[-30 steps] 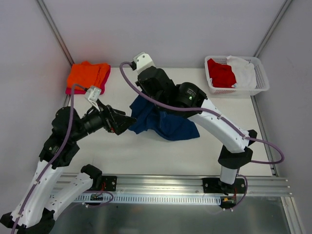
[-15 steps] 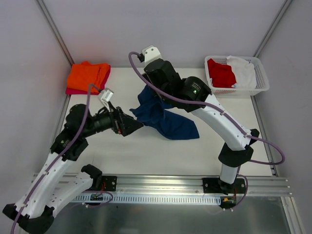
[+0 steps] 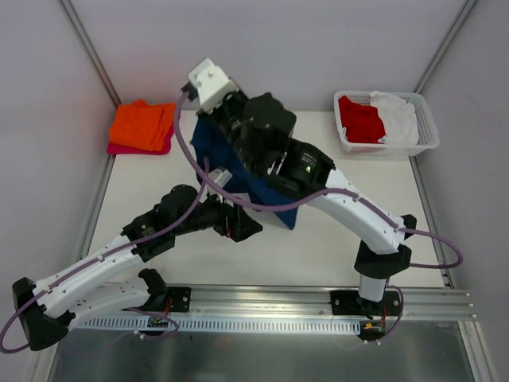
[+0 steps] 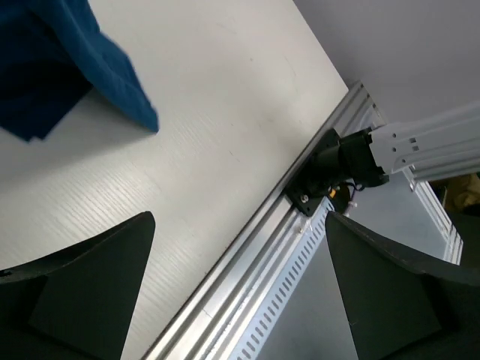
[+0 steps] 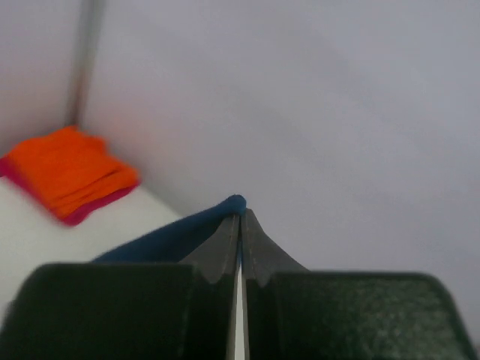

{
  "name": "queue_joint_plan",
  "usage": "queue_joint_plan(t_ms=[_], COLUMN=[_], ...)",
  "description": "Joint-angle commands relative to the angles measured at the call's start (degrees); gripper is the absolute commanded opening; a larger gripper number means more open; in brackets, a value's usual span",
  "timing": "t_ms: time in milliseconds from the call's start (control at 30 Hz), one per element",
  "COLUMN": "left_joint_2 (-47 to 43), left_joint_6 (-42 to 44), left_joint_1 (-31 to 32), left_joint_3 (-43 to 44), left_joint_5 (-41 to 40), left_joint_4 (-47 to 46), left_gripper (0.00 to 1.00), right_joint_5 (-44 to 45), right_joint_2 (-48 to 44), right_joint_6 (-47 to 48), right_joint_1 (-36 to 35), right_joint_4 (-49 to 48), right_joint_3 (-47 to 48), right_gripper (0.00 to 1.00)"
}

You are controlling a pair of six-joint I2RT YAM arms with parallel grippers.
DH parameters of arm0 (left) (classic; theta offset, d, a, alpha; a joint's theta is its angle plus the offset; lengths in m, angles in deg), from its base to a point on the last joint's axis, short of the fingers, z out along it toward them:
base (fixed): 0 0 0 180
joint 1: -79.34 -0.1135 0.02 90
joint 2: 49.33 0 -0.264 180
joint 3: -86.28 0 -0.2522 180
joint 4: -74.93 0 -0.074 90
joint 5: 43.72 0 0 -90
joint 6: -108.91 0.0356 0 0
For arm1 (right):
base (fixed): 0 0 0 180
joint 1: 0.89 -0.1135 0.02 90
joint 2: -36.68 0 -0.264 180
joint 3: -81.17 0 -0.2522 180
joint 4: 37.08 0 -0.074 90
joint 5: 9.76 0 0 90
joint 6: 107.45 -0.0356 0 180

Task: Fold and stack the t-shirts
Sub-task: Flatten out the tshirt

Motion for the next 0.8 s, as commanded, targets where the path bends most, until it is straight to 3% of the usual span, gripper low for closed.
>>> queue_joint_plan(t_ms=[0,67,100,133,200,333,500,600,667,733,767], left_joint_2=[-4.0,-5.2,-6.6,-7.4,-9.3,-10.3,-10.1,-9.6,-8.9,-8.1,-6.8], left_joint_6=[1.3,1.3,1.2,0.9,0.7,0.5,0.8,0.9,1.0,1.2,1.4], left_joint_1=[0.1,0.3,0.6,0.8,1.1,1.2,1.3,1.4,1.4,1.5,1.5], left_joint_3=[1.1,1.3,1.3,1.0,0.7,1.2,1.5,1.8,2.1,2.3,2.4], left_joint_5=[-6.4,-5.6,-5.5,-5.3,-5.1,-4.6,-4.5,-4.9,-5.8,-7.1,-8.2], left_joint_4=[-2.4,-2.4,-2.4,-2.3,-2.0,0.1,0.5,0.5,0.4,0.4,0.2], left_gripper=[0.99,0.99,0.99,0.99,0.99,0.99,0.99,0.99,0.99,0.99,0.99], right_joint_5=[13.8,19.2,20.6,22.5,29.5,44.2,42.1,40.6,39.7,40.3,41.1], right_joint_2=[-2.3,-3.2,-3.6,-3.4,-2.5,-4.0,-14.9,-12.4,-5.8,-5.4,-3.4], right_joint_6=[31.9,28.1,20.1,17.7,21.2,24.4,17.1,10.7,4.0,9.5,17.3], right_joint_1=[15.1,23.2,30.9,34.2,41.9,50.4,43.1,36.3,30.4,25.4,20.6], right_joint_4=[-38.9,-37.6,-28.8,-25.4,-22.7,-22.8,-18.1,-2.6,11.9,4.0,-3.2], right_joint_3=[-4.6,-6.2,-6.2,-6.1,-8.1,-21.3,-33.3,-23.4,-8.9,-10.9,-10.9], right_gripper=[0.0,0.0,0.0,0.0,0.0,0.0,0.0,0.0,0.0,0.0,0.0])
